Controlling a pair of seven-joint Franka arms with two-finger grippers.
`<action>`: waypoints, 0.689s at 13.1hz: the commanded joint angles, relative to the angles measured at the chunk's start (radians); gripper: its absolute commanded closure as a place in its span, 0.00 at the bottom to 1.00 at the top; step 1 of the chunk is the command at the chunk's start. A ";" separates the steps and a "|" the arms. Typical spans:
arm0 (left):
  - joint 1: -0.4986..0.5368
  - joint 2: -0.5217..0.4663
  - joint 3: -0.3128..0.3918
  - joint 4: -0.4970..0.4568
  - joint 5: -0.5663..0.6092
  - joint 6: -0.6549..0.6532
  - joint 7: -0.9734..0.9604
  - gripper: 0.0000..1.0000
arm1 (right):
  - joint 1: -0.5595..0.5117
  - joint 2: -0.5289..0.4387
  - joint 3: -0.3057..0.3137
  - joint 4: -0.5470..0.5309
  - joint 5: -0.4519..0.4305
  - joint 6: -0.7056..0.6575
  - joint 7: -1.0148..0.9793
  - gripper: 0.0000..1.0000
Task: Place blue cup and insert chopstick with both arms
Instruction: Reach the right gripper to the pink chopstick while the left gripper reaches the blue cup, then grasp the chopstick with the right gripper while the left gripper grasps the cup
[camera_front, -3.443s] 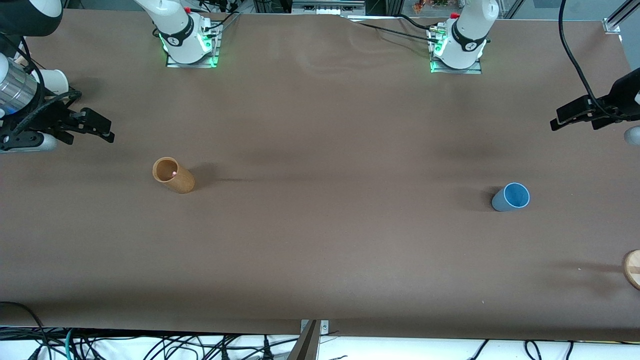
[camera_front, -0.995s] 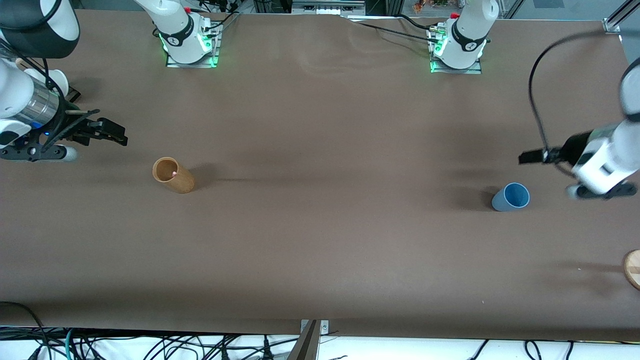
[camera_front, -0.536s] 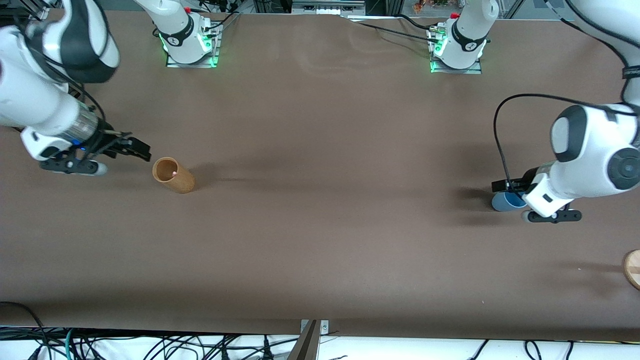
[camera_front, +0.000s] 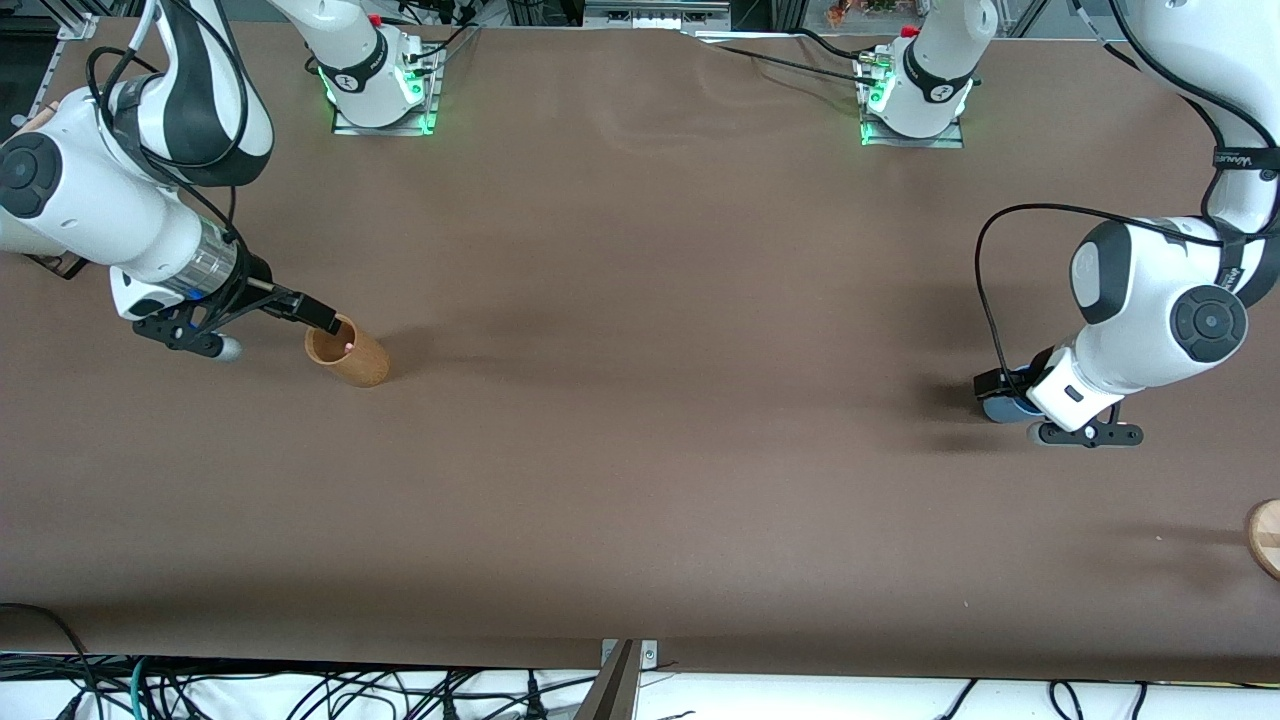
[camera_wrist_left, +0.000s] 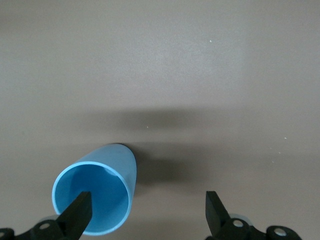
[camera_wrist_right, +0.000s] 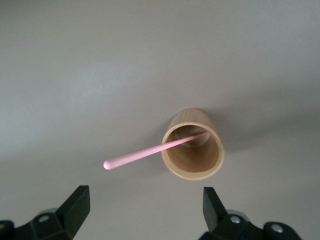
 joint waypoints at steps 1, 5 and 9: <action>0.010 -0.029 -0.003 -0.071 0.021 0.068 0.021 0.00 | -0.003 -0.010 -0.006 -0.030 0.022 0.048 0.190 0.00; 0.012 -0.035 -0.001 -0.157 0.021 0.172 0.041 0.00 | -0.004 0.028 -0.015 -0.090 0.022 0.136 0.571 0.00; 0.013 -0.049 0.003 -0.261 0.021 0.288 0.041 0.04 | -0.004 0.043 -0.026 -0.124 0.022 0.219 0.904 0.00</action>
